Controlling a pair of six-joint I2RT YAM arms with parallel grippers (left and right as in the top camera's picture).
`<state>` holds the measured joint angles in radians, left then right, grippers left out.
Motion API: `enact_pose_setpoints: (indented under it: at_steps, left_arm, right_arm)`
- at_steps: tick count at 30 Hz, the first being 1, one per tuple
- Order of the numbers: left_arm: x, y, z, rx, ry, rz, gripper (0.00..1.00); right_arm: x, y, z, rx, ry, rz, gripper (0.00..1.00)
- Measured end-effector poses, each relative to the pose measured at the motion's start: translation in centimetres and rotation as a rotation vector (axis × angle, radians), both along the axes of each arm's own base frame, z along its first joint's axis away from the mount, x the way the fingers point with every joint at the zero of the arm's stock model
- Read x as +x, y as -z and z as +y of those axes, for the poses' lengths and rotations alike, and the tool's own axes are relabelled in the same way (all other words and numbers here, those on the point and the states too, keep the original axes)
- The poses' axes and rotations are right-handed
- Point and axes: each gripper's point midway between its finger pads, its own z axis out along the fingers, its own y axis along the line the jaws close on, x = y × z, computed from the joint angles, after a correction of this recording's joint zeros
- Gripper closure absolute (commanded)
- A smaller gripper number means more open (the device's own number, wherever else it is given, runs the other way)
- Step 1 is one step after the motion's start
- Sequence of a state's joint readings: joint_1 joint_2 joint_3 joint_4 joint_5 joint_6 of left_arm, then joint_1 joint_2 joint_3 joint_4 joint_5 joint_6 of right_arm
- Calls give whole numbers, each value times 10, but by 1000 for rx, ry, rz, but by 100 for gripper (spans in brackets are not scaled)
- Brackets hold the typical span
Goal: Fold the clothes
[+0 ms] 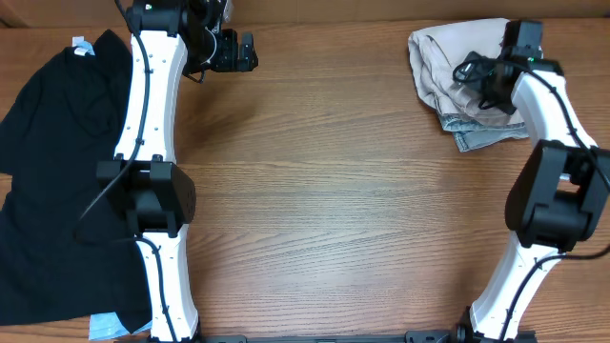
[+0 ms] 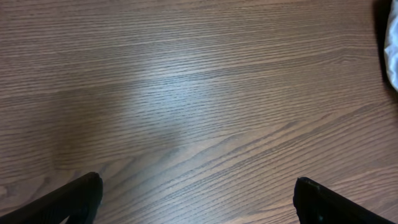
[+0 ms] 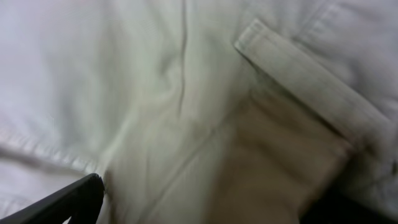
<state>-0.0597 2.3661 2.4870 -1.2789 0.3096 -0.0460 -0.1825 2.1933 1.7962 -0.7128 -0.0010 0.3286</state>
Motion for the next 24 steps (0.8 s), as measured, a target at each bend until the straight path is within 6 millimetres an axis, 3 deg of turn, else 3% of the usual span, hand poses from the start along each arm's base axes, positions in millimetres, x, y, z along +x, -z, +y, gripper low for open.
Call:
enact_pose_setpoints:
  at_steps: [3,7,11,14,19,24]
  left_arm:
    - [0,0,0,0,0,0,0]
    - [0,0,0,0,0,0,0]
    - [0,0,0,0,0,0,0]
    - [0,0,0,0,0,1,0]
    - [0,0,0,0,0,0,0]
    - [0,0,0,0,0,1,0]
  right_arm:
    - [-2,-41,0,-12,-6,-34,0]
    - [-12,-119,3,-38,-22,-127,0]
    - [-38,-199,15,-65,-41,-246,0]
    - [-65,-241,29,-73,-64,-300,0]
    - [-121,-278,58,-42,-120,-305,0]
    - [-167,-277,70,-9,-143,-212,0]
